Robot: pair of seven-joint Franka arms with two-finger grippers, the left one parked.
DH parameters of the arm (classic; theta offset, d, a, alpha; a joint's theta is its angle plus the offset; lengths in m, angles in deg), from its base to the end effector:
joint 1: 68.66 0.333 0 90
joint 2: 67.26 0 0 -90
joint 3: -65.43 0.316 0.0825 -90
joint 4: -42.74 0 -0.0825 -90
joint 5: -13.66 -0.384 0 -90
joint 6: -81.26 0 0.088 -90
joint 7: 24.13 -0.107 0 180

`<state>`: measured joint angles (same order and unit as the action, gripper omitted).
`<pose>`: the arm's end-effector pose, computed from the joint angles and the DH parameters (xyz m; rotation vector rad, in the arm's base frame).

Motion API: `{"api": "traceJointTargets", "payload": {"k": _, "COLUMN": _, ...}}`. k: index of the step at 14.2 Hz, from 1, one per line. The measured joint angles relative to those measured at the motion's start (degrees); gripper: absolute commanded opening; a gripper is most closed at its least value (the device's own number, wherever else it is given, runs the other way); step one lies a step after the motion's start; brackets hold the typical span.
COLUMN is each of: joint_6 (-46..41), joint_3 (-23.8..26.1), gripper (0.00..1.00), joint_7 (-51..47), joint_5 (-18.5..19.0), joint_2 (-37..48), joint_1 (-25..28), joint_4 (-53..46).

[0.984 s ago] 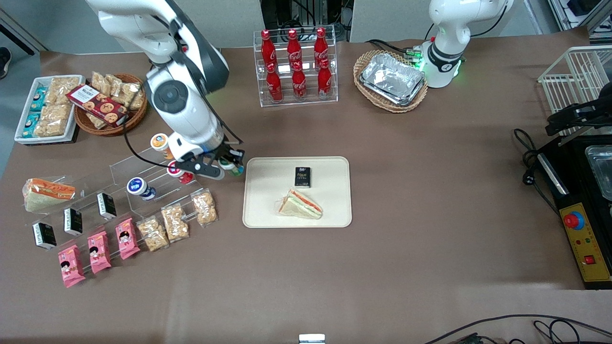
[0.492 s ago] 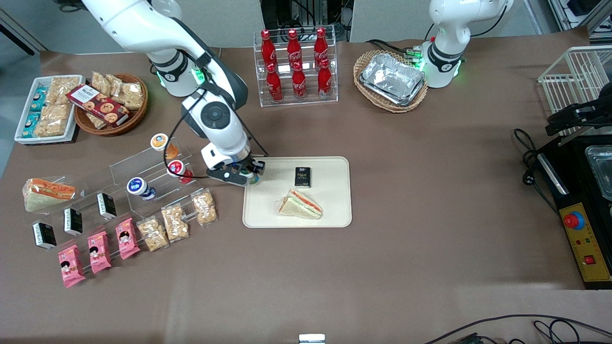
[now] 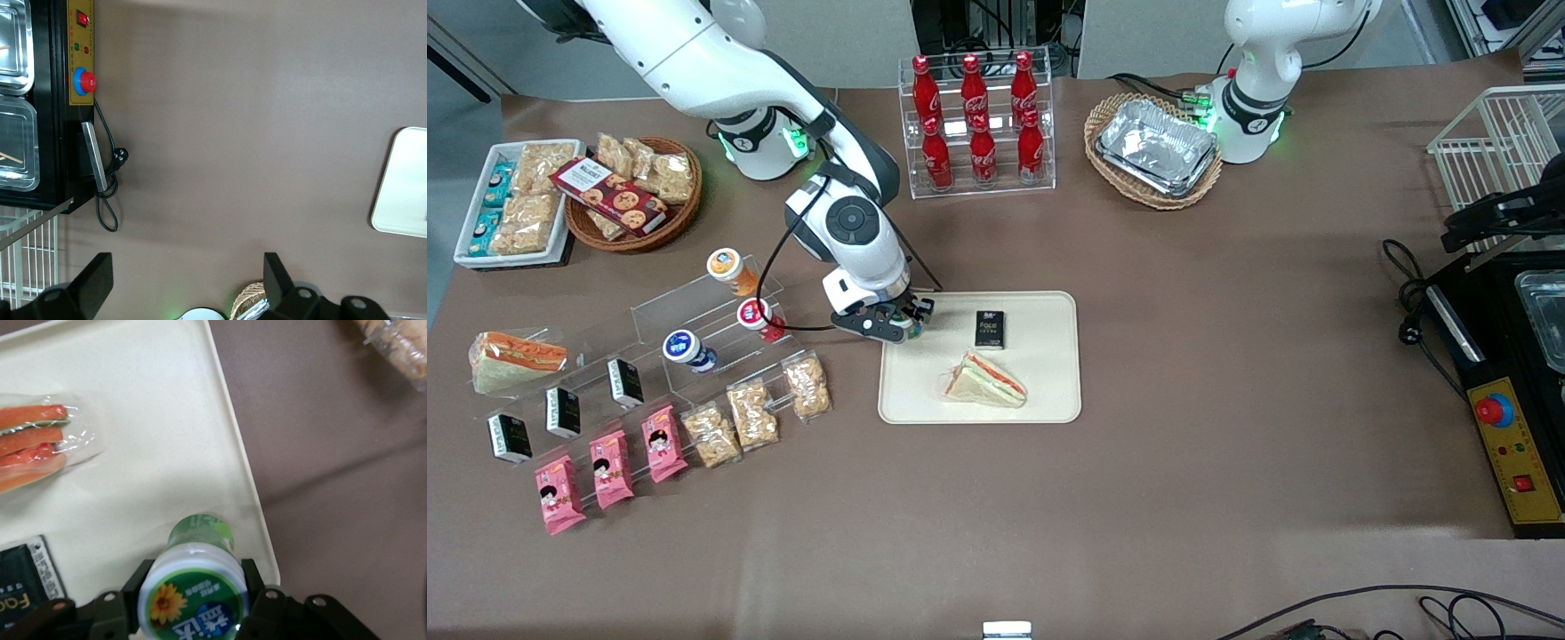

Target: Place green gum on tray

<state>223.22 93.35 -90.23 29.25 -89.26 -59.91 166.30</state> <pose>0.4535 0.3384 0.2375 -3.0950 0.5111 0.0149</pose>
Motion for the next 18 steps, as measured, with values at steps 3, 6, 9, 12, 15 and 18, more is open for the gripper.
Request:
{"api": "traceJointTargets", "payload": {"k": 3, "joint_6": 1.7, "joint_3": 0.0, "gripper": 0.52, "joint_7": -1.0, "joint_5": 0.2, "joint_2": -1.7, "joint_1": 0.0, "joint_4": 0.0}}
{"api": "traceJointTargets", "payload": {"k": 6, "joint_6": 2.5, "joint_3": 0.1, "gripper": 1.00, "joint_7": -1.7, "joint_5": 0.3, "joint_2": -2.6, "joint_1": 0.2, "joint_4": -0.1}}
{"api": "traceJointTargets", "payload": {"k": 9, "joint_6": 2.6, "joint_3": 0.2, "gripper": 1.00, "joint_7": -2.4, "joint_5": 0.4, "joint_2": -2.8, "joint_1": 0.3, "joint_4": -0.2}}
{"api": "traceJointTargets", "payload": {"k": 12, "joint_6": 1.0, "joint_3": 0.2, "gripper": 1.00, "joint_7": -2.0, "joint_5": 0.8, "joint_2": -0.9, "joint_1": -0.1, "joint_4": -1.2}}
{"api": "traceJointTargets", "payload": {"k": 15, "joint_6": -10.5, "joint_3": 0.2, "gripper": 1.00, "joint_7": 2.3, "joint_5": -0.5, "joint_2": 6.0, "joint_1": -1.1, "joint_4": -3.5}}
{"api": "traceJointTargets", "payload": {"k": 18, "joint_6": -21.0, "joint_3": -0.3, "gripper": 1.00, "joint_7": 12.5, "joint_5": -9.6, "joint_2": 14.0, "joint_1": -3.0, "joint_4": -7.6}}
